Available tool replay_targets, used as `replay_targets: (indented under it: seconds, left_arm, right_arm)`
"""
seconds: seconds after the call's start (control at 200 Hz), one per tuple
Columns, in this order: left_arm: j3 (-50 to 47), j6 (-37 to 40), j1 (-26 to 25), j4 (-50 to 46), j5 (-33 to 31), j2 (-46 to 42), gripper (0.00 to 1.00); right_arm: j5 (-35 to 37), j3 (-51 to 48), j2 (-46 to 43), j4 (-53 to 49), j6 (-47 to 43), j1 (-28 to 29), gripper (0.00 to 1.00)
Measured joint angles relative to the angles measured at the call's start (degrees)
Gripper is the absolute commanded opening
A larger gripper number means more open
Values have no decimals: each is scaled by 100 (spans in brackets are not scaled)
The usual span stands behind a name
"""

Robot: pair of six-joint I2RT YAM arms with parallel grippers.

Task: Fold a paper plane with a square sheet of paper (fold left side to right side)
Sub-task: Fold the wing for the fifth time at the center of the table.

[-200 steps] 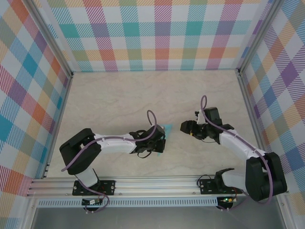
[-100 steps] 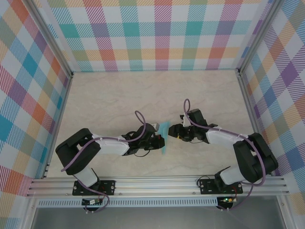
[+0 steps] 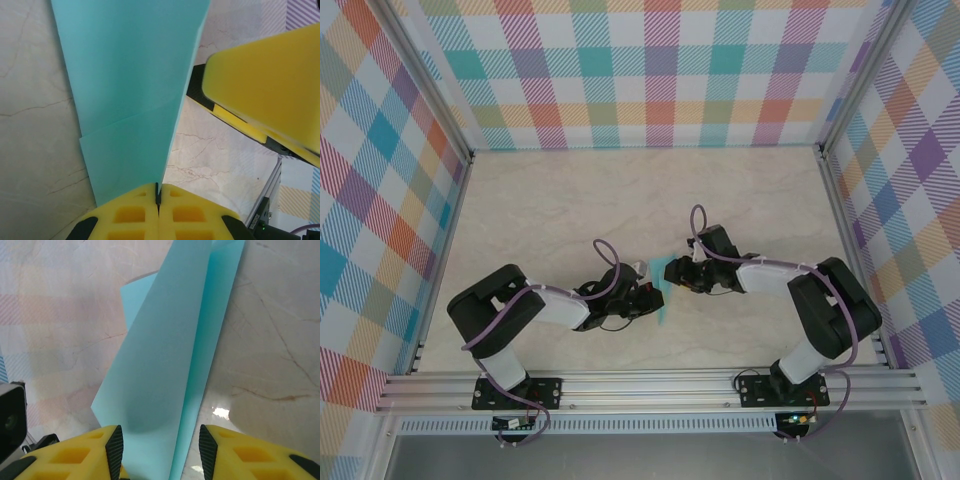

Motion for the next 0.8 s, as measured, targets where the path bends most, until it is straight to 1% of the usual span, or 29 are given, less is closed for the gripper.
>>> replay_targets:
  seconds: [0.235, 0.525, 0.6, 0.68, 0.8]
  left_arm:
    - [-74, -151, 68, 234, 61, 111, 0]
    - [-111, -256, 92, 306, 68, 157, 0]
    - [-111, -256, 94, 310, 79, 186, 2]
    - [-111, -258, 94, 313, 79, 219, 9]
    - [-111, -269, 96, 313, 81, 223, 14]
  right_arm:
    - [162, 345, 291, -251, 79, 127, 43]
    - [280, 518, 531, -544, 245, 136, 43]
    - [304, 586, 560, -647, 284, 149, 43]
    - [326, 651, 595, -743, 302, 153, 43]
    - [352, 730, 627, -859, 308, 166, 43]
